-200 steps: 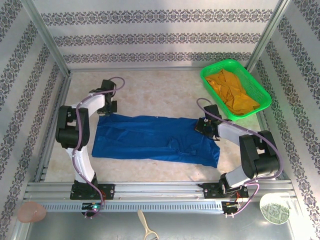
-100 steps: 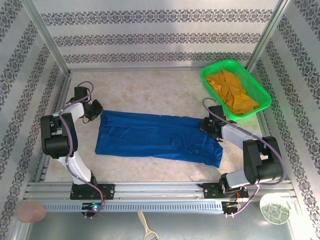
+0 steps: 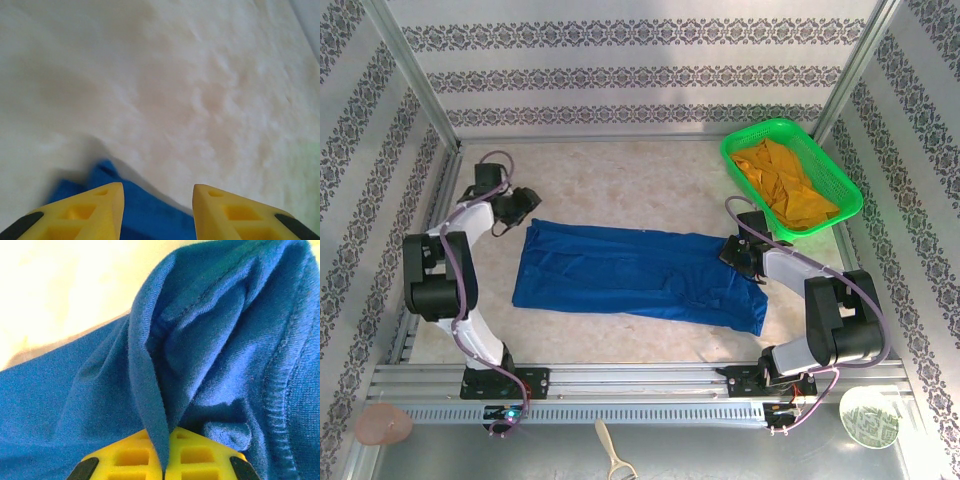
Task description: Fold the inside-out t-shirt
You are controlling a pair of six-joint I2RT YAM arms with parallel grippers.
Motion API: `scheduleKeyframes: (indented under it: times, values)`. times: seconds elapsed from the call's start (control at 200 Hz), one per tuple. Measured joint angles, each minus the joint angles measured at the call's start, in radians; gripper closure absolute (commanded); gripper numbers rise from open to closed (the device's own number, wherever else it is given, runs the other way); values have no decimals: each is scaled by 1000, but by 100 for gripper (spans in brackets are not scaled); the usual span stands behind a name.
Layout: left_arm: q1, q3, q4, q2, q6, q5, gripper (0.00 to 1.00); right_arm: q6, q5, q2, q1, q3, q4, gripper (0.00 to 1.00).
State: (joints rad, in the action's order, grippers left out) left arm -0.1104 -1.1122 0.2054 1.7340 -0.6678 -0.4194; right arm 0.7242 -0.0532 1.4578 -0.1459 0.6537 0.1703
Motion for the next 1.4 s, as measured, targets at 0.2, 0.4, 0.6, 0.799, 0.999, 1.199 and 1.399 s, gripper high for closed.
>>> scheduleKeyframes:
  times: [0.2,0.4,0.6,0.799,0.999,1.199,1.399]
  values:
    - [146,108,-135,2,-85,-16,59,0,0,11,0,3,1,100]
    - [77,158,-167,71,-111,15,59,0,0,31,0,23,5,100]
    - [-18,159,-181,70,-106,19,58,-1,-4,43,0,64,13,93]
    - [-56,159,-175,54,-86,5,51,-51,1,6,-4,115,58,53]
    - [-45,159,-166,-58,-87,-45,46,-84,-4,-142,-110,137,97,81]
    - [32,198,-216,-148,-113,-79,44,-54,-118,-20,-267,158,-18,94]
    - [57,348,-257,-145,-138,-89,43,46,-167,56,-358,53,-170,97]
